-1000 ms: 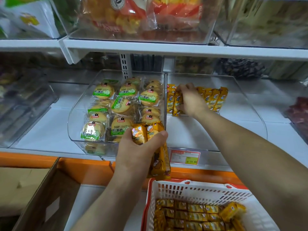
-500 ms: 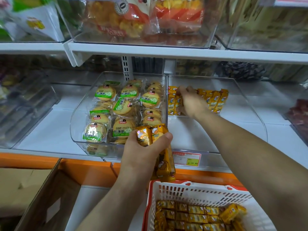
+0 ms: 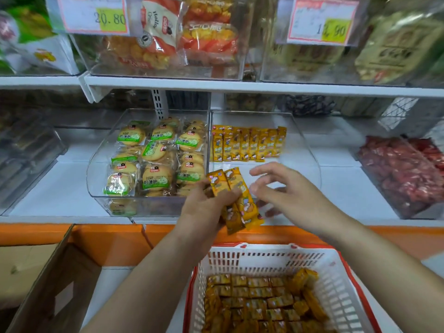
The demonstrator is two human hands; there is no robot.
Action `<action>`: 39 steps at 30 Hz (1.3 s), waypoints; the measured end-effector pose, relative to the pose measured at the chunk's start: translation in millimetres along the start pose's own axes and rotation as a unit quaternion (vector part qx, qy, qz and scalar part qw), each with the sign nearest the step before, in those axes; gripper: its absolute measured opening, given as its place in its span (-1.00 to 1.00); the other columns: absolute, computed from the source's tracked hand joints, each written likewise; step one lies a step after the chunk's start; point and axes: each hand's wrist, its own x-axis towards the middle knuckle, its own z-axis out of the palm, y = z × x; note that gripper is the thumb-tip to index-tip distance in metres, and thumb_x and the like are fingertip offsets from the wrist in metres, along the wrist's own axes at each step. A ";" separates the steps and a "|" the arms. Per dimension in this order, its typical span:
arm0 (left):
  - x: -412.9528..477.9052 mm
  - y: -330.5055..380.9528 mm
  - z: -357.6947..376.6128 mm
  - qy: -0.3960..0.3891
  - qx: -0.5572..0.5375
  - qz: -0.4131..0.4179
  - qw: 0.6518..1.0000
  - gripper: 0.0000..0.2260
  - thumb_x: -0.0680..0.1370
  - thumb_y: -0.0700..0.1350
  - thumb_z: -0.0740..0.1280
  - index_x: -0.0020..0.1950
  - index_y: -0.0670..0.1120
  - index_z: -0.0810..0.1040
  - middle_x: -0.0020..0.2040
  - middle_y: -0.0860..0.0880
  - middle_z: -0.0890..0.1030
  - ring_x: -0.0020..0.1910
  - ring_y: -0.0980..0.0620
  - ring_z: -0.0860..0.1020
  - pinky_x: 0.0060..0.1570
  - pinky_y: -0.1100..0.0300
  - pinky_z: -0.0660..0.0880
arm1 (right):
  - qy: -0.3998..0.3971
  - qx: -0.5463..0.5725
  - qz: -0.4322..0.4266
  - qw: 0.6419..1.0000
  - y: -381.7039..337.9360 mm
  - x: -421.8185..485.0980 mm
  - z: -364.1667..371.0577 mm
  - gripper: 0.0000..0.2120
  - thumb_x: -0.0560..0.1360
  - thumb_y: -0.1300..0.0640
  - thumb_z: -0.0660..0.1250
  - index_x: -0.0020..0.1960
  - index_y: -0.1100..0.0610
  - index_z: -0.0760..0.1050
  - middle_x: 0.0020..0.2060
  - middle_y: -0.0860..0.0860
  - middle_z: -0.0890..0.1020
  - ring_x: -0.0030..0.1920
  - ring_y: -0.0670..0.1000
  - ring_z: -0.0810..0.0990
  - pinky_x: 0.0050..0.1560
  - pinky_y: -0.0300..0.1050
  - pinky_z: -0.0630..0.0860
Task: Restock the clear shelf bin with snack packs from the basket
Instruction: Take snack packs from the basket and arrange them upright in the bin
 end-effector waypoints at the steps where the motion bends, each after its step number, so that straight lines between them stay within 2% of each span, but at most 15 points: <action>1: -3.6 -2.6 4.4 -0.015 0.001 0.012 1.000 -0.62 0.55 -0.32 0.43 0.32 -0.37 0.43 -0.18 -0.16 0.65 -0.40 -0.03 0.62 -0.27 0.03 0.61 | -0.010 0.032 0.021 0.999 2.3 -12.1 0.9 -0.76 0.46 -0.01 0.48 0.11 -0.13 0.55 -0.16 -0.12 0.62 -0.27 -0.06 0.66 -0.31 -0.16 0.58; 3: -10.6 -6.0 12.8 -0.030 0.005 0.031 0.999 -0.61 0.56 -0.32 0.42 0.35 -0.36 0.43 -0.12 -0.18 0.68 -0.31 -0.07 0.69 -0.31 0.08 0.62 | 0.004 0.060 0.038 0.997 6.6 -26.2 1.0 -0.70 0.43 0.07 0.52 0.13 -0.10 0.56 -0.10 -0.04 0.61 -0.28 -0.13 0.63 -0.28 -0.23 0.55; 6: -17.8 -4.6 18.5 -0.017 0.026 0.044 0.999 -0.67 0.56 -0.30 0.43 0.30 -0.30 0.51 -0.02 -0.24 0.70 -0.22 -0.09 0.70 -0.32 0.12 0.61 | 0.020 0.087 0.046 0.995 7.6 -32.4 -3.2 -0.71 0.47 0.19 0.49 0.12 -0.10 0.60 -0.06 0.08 0.66 -0.19 -0.02 0.65 -0.20 -0.14 0.52; 8: -19.0 -0.9 16.5 0.003 0.056 0.070 0.996 -0.72 0.57 -0.29 0.43 0.27 -0.24 0.55 0.07 -0.27 0.69 -0.19 -0.05 0.71 -0.33 0.15 0.61 | 0.021 0.108 0.045 0.993 7.8 -34.5 -9.4 -0.72 0.50 0.28 0.40 0.08 -0.06 0.64 -0.12 0.08 0.65 -0.19 0.02 0.58 -0.21 -0.13 0.45; 11: -18.5 0.5 9.8 0.002 0.113 0.107 0.988 -0.72 0.58 -0.28 0.42 0.28 -0.21 0.54 0.08 -0.17 0.72 -0.19 0.03 0.72 -0.30 0.24 0.60 | 0.024 0.104 0.042 0.993 9.5 -38.4 -18.3 -0.72 0.53 0.29 0.32 0.03 -0.03 0.69 -0.13 0.01 0.62 -0.22 -0.04 0.50 -0.24 -0.12 0.41; 14: -19.9 -10.5 10.9 -0.025 0.164 0.095 0.982 -0.67 0.56 -0.28 0.45 0.28 -0.13 0.49 0.04 -0.03 0.76 -0.10 0.00 0.72 -0.15 0.12 0.65 | 0.051 0.165 0.040 0.984 9.8 -38.5 -25.2 -0.76 0.52 0.25 0.39 0.13 0.01 0.63 -0.19 0.03 0.63 -0.26 -0.03 0.58 -0.27 -0.11 0.50; 17: -19.5 -25.1 14.4 -0.039 0.175 0.080 0.981 -0.62 0.54 -0.29 0.47 0.30 -0.10 0.46 0.02 0.00 0.76 -0.09 -0.04 0.74 0.00 -0.08 0.68 | 0.095 0.212 0.031 0.972 12.2 -32.3 -26.4 -0.68 0.47 0.22 0.46 0.21 0.15 0.53 -0.23 0.13 0.64 -0.32 0.03 0.58 -0.29 -0.10 0.56; 19: -17.9 -28.2 13.6 -0.049 0.179 0.073 0.980 -0.60 0.54 -0.25 0.49 0.32 -0.08 0.46 0.03 0.02 0.76 -0.04 -0.05 0.75 0.03 -0.12 0.67 | 0.115 0.207 0.025 0.971 15.3 -26.4 -25.6 -0.64 0.47 0.19 0.47 0.23 0.15 0.51 -0.24 0.15 0.65 -0.31 0.06 0.58 -0.27 -0.08 0.59; 23: -9.8 -14.1 1.4 -0.015 0.186 0.081 0.979 -0.60 0.52 -0.21 0.51 0.32 -0.02 0.52 0.04 0.00 0.75 0.01 -0.06 0.73 0.07 -0.13 0.66 | 0.098 0.160 -0.019 0.982 13.1 0.8 -28.9 -0.74 0.49 0.15 0.48 0.14 0.02 0.54 -0.19 0.04 0.69 -0.23 0.05 0.67 -0.28 -0.10 0.59; 26: -2.5 3.6 -14.1 0.051 0.201 0.119 0.971 -0.59 0.52 -0.17 0.51 0.32 0.06 0.53 -0.03 0.03 0.73 -0.08 0.04 0.73 -0.23 0.19 0.66 | 0.120 0.094 -0.072 0.986 9.8 47.9 -32.6 -0.76 0.46 0.23 0.50 -0.03 -0.07 0.57 -0.12 0.04 0.64 -0.24 0.03 0.67 -0.31 -0.15 0.59; 28: -0.2 9.9 -23.9 0.079 0.214 0.135 0.964 -0.56 0.52 -0.17 0.51 0.37 0.05 0.51 -0.04 0.03 0.72 -0.12 0.06 0.73 -0.28 0.25 0.65 | 0.137 0.004 -0.086 0.987 16.2 87.1 -29.8 -0.73 0.42 0.28 0.52 -0.06 -0.04 0.56 -0.12 0.04 0.60 -0.23 -0.01 0.64 -0.27 -0.14 0.61; 30: 1.6 11.4 -30.4 0.083 0.239 0.138 0.957 -0.51 0.54 -0.14 0.50 0.44 0.03 0.49 0.01 0.00 0.71 -0.12 0.06 0.72 -0.27 0.24 0.65 | 0.135 -0.089 -0.091 0.983 29.9 126.2 -24.4 -0.71 0.39 0.27 0.56 0.02 0.04 0.57 -0.16 -0.03 0.61 -0.14 0.00 0.60 -0.13 -0.16 0.59; 32: 3.5 11.9 -35.7 0.082 0.253 0.138 0.954 -0.48 0.54 -0.11 0.49 0.48 0.06 0.46 0.04 0.02 0.69 -0.11 0.08 0.72 -0.30 0.27 0.62 | 0.134 -0.213 -0.080 0.964 44.1 160.3 -19.9 -0.63 0.39 0.20 0.57 0.17 0.07 0.59 -0.03 0.01 0.67 -0.02 0.02 0.60 -0.05 -0.23 0.49; 34: 6.2 13.5 -40.3 0.090 0.262 0.137 0.951 -0.48 0.54 -0.07 0.49 0.49 0.08 0.46 0.06 0.03 0.69 -0.08 0.06 0.71 -0.28 0.26 0.63 | 0.136 -0.304 -0.070 0.940 54.9 187.8 -16.8 -0.57 0.41 0.14 0.54 0.26 0.08 0.58 0.13 0.08 0.66 0.11 0.10 0.61 0.04 -0.17 0.45; 39: 13.2 16.0 -45.9 0.108 0.270 0.143 0.946 -0.48 0.53 -0.01 0.50 0.47 0.11 0.47 0.03 0.08 0.71 -0.07 0.05 0.72 -0.29 0.25 0.64 | 0.135 -0.357 -0.053 0.923 70.3 230.5 -5.3 -0.56 0.50 0.09 0.45 0.35 0.09 0.49 0.24 0.17 0.53 0.22 0.18 0.53 0.22 -0.07 0.44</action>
